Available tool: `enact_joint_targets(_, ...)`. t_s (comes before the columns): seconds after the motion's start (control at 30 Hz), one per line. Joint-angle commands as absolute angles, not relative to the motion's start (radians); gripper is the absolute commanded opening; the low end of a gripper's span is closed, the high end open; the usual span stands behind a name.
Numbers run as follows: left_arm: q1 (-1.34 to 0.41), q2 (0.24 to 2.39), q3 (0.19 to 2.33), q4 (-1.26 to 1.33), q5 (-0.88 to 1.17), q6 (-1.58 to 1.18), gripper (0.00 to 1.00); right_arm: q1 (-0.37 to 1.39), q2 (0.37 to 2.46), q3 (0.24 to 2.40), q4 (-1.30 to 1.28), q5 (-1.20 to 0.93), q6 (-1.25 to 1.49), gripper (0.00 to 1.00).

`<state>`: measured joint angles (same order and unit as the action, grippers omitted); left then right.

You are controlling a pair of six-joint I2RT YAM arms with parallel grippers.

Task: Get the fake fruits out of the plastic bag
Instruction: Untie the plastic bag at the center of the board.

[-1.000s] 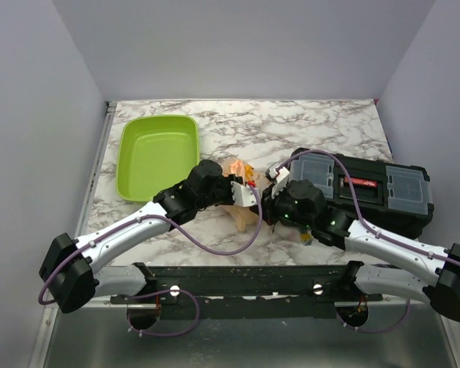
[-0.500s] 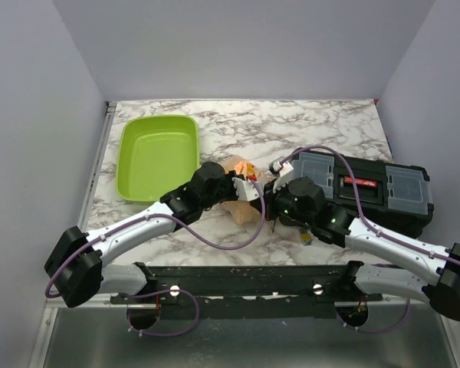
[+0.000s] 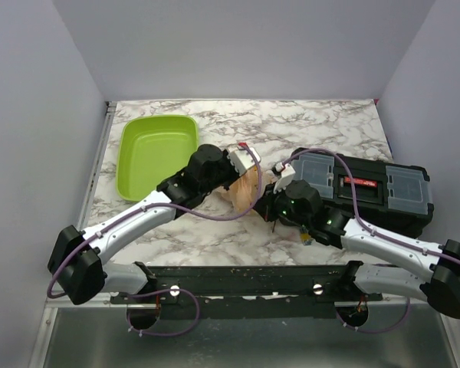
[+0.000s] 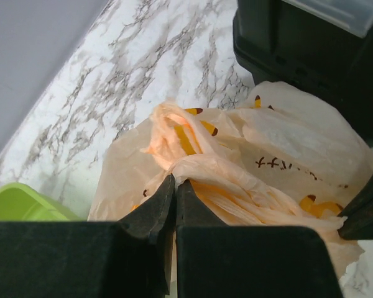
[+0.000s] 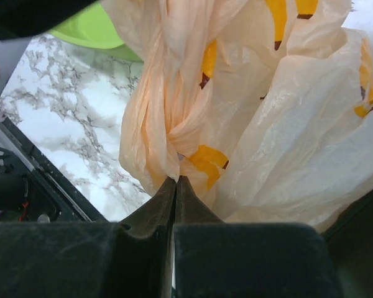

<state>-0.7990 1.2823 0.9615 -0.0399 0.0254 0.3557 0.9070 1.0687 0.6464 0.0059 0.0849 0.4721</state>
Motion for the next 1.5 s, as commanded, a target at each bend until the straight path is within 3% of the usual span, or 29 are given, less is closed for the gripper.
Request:
enact_joint_targets(0.0,-0.710,1.317,1.095,-0.135,0.123,0.120,0.00,0.911,1.125,0.659,0.060,0.074,0.516,0.04)
enact_joint_targets(0.2,-0.618,1.385,1.221,-0.265,0.147,0.005,0.00,0.910,1.185,0.684,0.107,0.045,0.532,0.05)
enact_joint_targets(0.5,-0.616,1.344,1.145,-0.224,0.129,-0.122,0.00,0.910,1.169,0.729,0.002,0.065,0.529,0.07)
enact_joint_targets(0.73,-0.615,1.365,1.146,-0.233,0.092,-0.114,0.00,0.910,1.149,0.859,-0.186,0.175,0.543,0.33)
enact_joint_targets(0.93,-0.616,1.406,1.189,-0.276,0.148,-0.164,0.00,0.910,1.184,0.957,-0.196,0.185,0.553,0.56)
enact_joint_targets(1.23,-0.616,1.397,1.213,-0.312,0.135,-0.184,0.00,0.910,1.314,1.038,-0.042,0.140,0.572,0.55)
enact_joint_targets(1.47,-0.616,1.402,1.222,-0.322,0.140,-0.183,0.00,0.910,1.401,1.076,-0.010,0.135,0.559,0.37)
